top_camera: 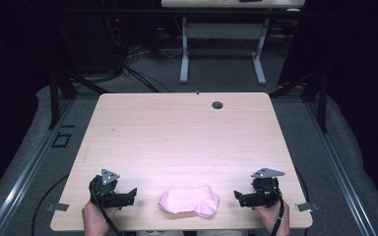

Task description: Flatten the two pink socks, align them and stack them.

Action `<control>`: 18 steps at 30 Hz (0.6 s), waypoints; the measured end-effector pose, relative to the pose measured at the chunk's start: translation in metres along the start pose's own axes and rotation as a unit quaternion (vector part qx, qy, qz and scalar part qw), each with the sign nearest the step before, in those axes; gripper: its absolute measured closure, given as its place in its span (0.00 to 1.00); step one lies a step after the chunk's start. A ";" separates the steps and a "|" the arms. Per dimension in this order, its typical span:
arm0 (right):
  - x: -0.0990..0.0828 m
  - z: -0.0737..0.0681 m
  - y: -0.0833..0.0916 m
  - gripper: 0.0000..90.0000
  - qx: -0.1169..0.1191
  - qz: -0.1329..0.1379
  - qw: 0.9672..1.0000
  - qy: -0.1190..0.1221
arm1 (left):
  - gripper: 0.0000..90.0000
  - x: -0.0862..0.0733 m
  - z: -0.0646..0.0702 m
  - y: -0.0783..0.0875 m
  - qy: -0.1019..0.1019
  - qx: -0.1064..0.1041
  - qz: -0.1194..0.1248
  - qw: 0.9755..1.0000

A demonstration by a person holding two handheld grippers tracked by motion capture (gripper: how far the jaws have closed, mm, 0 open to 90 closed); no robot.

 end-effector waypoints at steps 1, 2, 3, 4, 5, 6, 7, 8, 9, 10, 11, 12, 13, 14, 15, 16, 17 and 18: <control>-0.002 0.005 0.000 0.00 -0.005 0.001 1.000 -0.002 | 0.00 -0.002 -0.003 -0.003 0.001 0.005 0.000 1.000; -0.003 0.010 0.000 0.00 -0.011 0.002 1.000 -0.006 | 0.00 -0.004 -0.005 -0.005 0.003 0.007 0.000 1.000; -0.004 0.013 -0.001 0.00 -0.015 0.003 1.000 -0.008 | 0.00 -0.005 -0.007 -0.008 0.005 0.007 0.000 1.000; -0.006 0.018 -0.001 0.00 -0.021 0.000 1.000 -0.011 | 0.00 -0.007 -0.009 -0.010 0.004 0.010 0.001 1.000; -0.008 0.023 0.000 0.00 -0.026 -0.001 1.000 -0.012 | 0.00 -0.008 -0.011 -0.013 0.008 0.013 0.002 1.000; -0.009 0.027 -0.001 0.00 -0.034 0.002 0.999 -0.015 | 0.00 -0.009 -0.013 -0.015 0.011 0.014 0.005 1.000; -0.010 0.032 -0.001 0.00 -0.041 0.004 0.999 -0.018 | 0.00 -0.009 -0.013 -0.017 0.013 0.013 0.009 1.000; -0.011 0.035 -0.001 0.00 -0.044 0.001 0.999 -0.017 | 0.00 -0.010 -0.014 -0.018 0.015 0.013 0.010 1.000; -0.013 0.039 -0.002 0.00 -0.051 0.002 0.998 -0.021 | 0.00 -0.011 -0.016 -0.021 0.015 0.014 0.008 1.000; -0.014 0.043 -0.003 0.00 -0.058 0.001 0.998 -0.022 | 0.00 -0.011 -0.017 -0.023 0.019 0.014 0.015 1.000; -0.016 0.047 -0.004 0.00 -0.065 -0.003 0.998 -0.022 | 0.00 -0.011 -0.017 -0.023 0.022 0.016 0.019 0.999; -0.017 0.050 -0.005 0.00 -0.066 -0.003 0.998 -0.022 | 0.00 -0.011 -0.018 -0.023 0.021 0.018 0.017 0.999; -0.016 0.051 -0.005 0.00 -0.066 0.006 0.997 -0.024 | 0.00 -0.010 -0.019 -0.024 0.022 0.018 0.018 0.999; -0.016 0.053 -0.005 0.00 -0.069 0.008 0.997 -0.023 | 0.00 -0.010 -0.019 -0.024 0.022 0.016 0.018 0.999; -0.016 0.054 -0.005 0.00 -0.069 0.012 0.997 -0.024 | 0.00 -0.009 -0.019 -0.025 0.020 0.014 0.018 1.000; -0.016 0.055 -0.005 0.00 -0.069 0.020 0.997 -0.024 | 0.00 -0.009 -0.019 -0.025 0.018 0.012 0.017 1.000; -0.016 0.056 -0.006 0.00 -0.068 0.027 0.997 -0.021 | 0.00 -0.009 -0.020 -0.026 0.018 0.012 0.019 1.000; -0.016 0.056 -0.006 0.00 -0.067 0.032 0.997 -0.017 | 0.00 -0.008 -0.020 -0.026 0.015 0.009 0.017 1.000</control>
Point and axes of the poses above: each handheld gripper's, and its own axes: y roughly backward along the jaws, x roughly out of its top, z roughly to its right, the point moved 10 cm from there along -y, roughly forward along the jaws, and after that the axes turned 5 degrees about x, right-handed, at the moved point
